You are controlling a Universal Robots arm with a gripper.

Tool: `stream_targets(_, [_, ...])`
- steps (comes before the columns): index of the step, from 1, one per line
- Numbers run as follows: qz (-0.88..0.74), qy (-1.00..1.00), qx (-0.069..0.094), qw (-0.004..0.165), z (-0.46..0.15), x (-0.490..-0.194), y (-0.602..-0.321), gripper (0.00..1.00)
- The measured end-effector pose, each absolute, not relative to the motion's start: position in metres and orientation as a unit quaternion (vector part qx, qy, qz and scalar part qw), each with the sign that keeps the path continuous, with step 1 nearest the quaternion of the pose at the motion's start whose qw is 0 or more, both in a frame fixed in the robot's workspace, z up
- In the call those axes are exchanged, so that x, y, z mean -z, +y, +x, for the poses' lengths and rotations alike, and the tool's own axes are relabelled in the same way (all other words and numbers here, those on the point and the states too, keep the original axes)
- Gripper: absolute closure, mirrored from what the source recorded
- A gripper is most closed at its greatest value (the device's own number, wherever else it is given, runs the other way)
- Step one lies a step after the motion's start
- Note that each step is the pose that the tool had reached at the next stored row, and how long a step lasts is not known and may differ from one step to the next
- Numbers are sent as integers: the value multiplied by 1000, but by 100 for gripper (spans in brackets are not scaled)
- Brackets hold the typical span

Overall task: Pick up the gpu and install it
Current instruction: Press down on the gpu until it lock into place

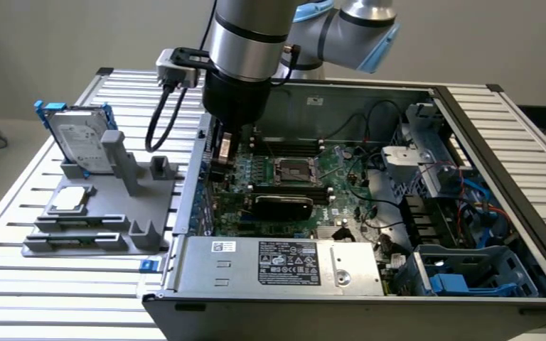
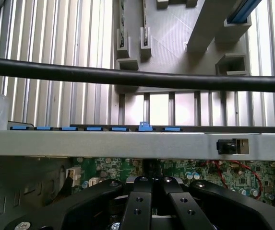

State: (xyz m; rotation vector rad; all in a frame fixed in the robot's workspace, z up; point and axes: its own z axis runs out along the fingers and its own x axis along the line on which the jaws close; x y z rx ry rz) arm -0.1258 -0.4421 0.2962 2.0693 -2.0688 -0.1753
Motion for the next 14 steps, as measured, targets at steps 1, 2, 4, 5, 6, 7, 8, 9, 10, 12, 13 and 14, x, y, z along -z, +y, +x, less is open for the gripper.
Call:
stream_targets(1, [702, -702, 60, 105, -126, -297, -442, 89])
stream_targets(2, [701, -703, 60, 105, -126, -297, -442, 89])
stream_targets(4, [701, -703, 60, 105, -126, -297, -442, 89])
stream_targets(5, [700, -703, 60, 105, -126, -297, -442, 89])
stream_targets(6, [700, -704, 60, 105, -126, -297, -442, 89])
stream_targets(7, [700, -704, 60, 105, -126, -297, -442, 89])
stream_targets(8, [700, -704, 60, 105, -126, -297, -442, 89])
stream_targets(9, [699, -704, 60, 105, -126, -297, -442, 89])
stream_targets(10, [699, -705, 60, 105, -126, -297, -442, 89])
stream_targets(12, [698, -705, 60, 105, -126, -297, -442, 89])
stream_targets(13, [698, -706, 60, 105, -126, -297, -442, 89])
stream_targets(14, [698, -706, 60, 105, -126, -297, -442, 89])
